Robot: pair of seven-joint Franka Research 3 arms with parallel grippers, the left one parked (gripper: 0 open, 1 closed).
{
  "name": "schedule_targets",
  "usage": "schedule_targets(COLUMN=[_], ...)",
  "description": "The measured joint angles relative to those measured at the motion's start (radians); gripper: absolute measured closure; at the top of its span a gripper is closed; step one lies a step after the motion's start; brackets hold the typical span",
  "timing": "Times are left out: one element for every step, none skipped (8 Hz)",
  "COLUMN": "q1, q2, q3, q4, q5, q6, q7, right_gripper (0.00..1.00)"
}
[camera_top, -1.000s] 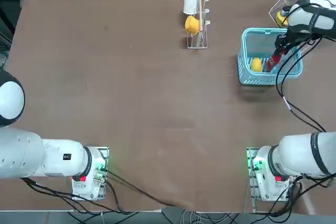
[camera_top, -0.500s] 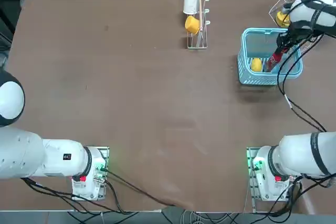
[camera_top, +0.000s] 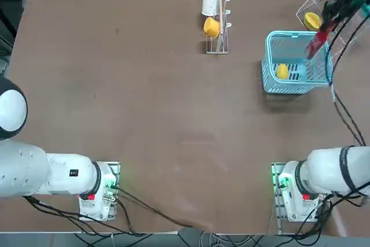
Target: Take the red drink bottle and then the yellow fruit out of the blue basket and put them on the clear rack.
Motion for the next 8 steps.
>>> schedule_targets(q1=[-0.002,-0.004,-0.006,-0.009,-0.015,-0.028,-0.05,-0.074], q2=[-0.001,0.005,0.023,0.057,0.105,0.161,0.218,0.268], q3=[0.0,-0.001,-0.005,-0.009,-0.01,-0.012,-0.015,-0.017], q4=[0.072,0.126,0.171,0.213,0.256,0.299,0.337,0.361], q5=[0.0,0.0,-0.002,-0.018,-0.06,-0.1,-0.113,-0.117], q6=[-0.046,-0.07,-0.076,-0.076,-0.075,-0.074,-0.064,-0.027], q7=[0.0,-0.001,-0.011,-0.039,-0.087,-0.145,-0.216,-0.29], right_gripper=[0.63,0.63,0.63,0.63,0.63,0.63,0.63,0.63])
